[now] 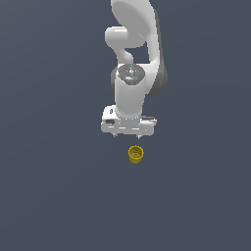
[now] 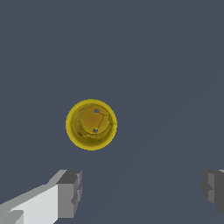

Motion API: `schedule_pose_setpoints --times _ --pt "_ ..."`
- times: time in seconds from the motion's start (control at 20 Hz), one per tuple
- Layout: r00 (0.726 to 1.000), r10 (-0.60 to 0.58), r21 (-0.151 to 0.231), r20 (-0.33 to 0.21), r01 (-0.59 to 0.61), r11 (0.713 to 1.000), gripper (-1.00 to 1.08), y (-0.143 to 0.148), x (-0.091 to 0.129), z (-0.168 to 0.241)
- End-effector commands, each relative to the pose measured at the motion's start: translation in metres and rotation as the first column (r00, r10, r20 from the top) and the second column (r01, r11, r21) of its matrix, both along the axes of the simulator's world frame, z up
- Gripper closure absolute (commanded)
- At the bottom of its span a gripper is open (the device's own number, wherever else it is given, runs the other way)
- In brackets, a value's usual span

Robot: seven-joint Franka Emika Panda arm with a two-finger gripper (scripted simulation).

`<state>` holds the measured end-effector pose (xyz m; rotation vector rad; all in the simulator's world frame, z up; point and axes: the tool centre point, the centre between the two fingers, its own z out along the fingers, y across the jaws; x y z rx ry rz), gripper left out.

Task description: Pick up the object and move it to a goal position.

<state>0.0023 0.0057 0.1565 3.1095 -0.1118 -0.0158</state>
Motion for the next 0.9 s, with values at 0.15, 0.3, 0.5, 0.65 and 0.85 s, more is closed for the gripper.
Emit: schedule_pose_setpoints --times 0.15,0.3,0.5,0.65,0.85 --pt "0.995 -0.098 0.006 0.003 0.098 0.995 -0.92 0.007 0.005 -0.009" --pt "0.986 -0.169 0.010 0.005 0.169 0.986 -0.92 0.011 0.009 -0.015" --pt "0.963 -0.271 0.015 0.008 0.271 0.962 -0.92 0.018 0.014 -0.025" --pt "0.938 -0.346 0.019 0.009 0.346 0.938 -0.92 0.024 0.018 -0.032" --pt "0.899 -0.439 0.023 0.010 0.438 0.899 -0.92 0.030 0.023 -0.042"
